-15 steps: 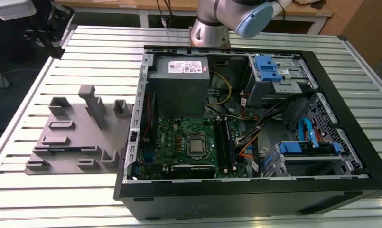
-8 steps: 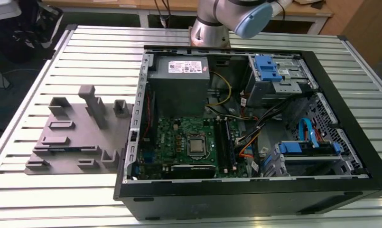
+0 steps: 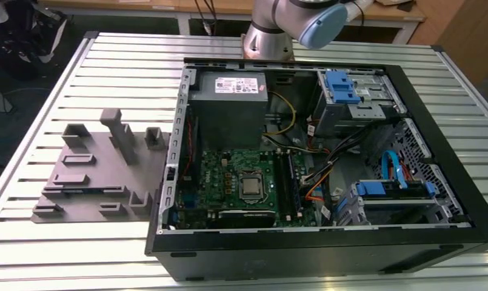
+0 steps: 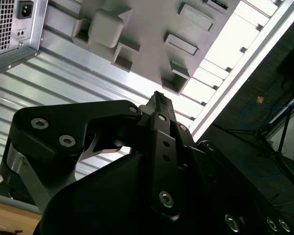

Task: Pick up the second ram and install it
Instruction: 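Reach for the second ram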

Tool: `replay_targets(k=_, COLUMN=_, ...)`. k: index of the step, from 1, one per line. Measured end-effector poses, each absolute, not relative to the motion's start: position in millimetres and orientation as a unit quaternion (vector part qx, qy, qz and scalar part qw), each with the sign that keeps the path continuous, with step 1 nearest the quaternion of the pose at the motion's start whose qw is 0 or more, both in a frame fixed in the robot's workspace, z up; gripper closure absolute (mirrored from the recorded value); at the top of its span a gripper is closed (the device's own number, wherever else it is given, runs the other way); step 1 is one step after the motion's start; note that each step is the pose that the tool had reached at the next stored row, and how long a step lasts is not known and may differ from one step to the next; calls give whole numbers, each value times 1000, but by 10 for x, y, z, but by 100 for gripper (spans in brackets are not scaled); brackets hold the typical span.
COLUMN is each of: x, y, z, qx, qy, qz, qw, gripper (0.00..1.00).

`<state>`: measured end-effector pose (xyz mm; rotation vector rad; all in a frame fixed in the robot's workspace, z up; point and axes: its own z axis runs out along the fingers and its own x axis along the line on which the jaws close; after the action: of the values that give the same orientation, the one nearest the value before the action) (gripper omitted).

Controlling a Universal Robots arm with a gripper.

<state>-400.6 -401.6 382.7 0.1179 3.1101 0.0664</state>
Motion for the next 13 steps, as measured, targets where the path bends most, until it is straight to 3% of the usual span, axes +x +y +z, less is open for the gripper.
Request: replay_targets(k=13, x=-4150, y=-4068, z=3705, qx=38, qy=999, qz=21, qw=14, gripper=89)
